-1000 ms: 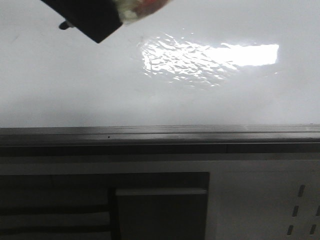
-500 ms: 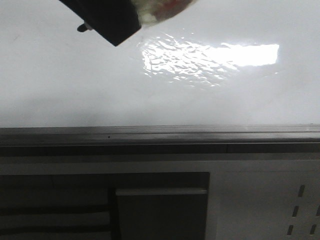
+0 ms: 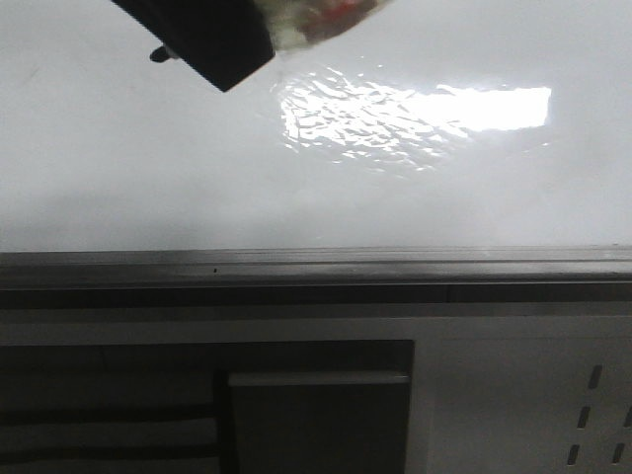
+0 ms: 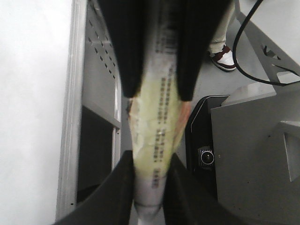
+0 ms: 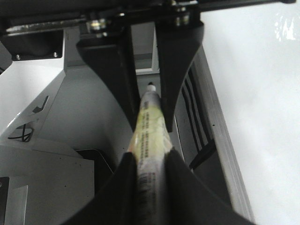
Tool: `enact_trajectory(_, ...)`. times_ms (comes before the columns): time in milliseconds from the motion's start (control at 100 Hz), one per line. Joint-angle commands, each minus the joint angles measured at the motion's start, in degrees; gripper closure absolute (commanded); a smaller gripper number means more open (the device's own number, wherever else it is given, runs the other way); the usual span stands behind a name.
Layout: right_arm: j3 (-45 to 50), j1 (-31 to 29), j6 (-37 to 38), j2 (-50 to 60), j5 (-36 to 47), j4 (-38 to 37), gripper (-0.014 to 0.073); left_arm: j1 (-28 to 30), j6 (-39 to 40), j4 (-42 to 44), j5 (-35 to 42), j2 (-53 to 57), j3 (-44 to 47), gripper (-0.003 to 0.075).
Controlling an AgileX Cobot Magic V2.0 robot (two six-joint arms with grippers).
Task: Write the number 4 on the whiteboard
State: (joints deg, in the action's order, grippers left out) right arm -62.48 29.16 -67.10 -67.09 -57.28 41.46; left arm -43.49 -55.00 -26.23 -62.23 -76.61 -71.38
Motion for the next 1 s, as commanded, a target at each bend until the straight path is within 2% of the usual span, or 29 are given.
enact_trajectory(0,-1.92,-0.04,-0.43,0.89,0.93,2.37,0.065,-0.2,0.66,-0.61,2.86,1.28,-1.73,0.0489)
enact_trajectory(90,-1.92,-0.04,-0.43,1.15,0.93,1.88,0.0647,1.12,2.39,-0.49,5.2,1.77,-1.73,0.0408)
enact_trajectory(230,-1.92,-0.04,3.15,3.43,1.96,-1.88,0.0645,4.35,6.72,-0.59,6.97,5.23,-1.73,0.0407)
enact_trajectory(340,-1.92,-0.04,11.62,7.22,3.21,-9.73,0.0643,7.31,10.18,-0.59,7.29,9.82,-0.7,0.0407)
enact_trajectory(460,-1.22,-0.04,24.43,12.04,3.83,-18.27,0.0642,12.04,15.15,-0.59,7.52,16.31,2.94,0.0407)
enact_trajectory(590,3.89,-0.04,35.8,17.18,11.39,-25.29,0.064,17.15,18.65,-0.72,9.54,24.62,10.38,0.0407)
enact_trajectory(700,10.59,-0.04,39.01,20.09,17.11,-25.42,0.064,20.71,20.57,-3.61,17.15,31.61,19.22,0.0407)
enact_trajectory(830,12.61,-0.04,39.01,19.45,14.52,-25.42,0.064,22.21,20.57,-8.92,25.0,36.48,26.98,0.0407)
enact_trajectory(990,12.19,-0.04,39.01,18.51,16.0,-18.91,0.064,22.21,20.57,-9.15,25.92,36.77,29.48,0.0407)
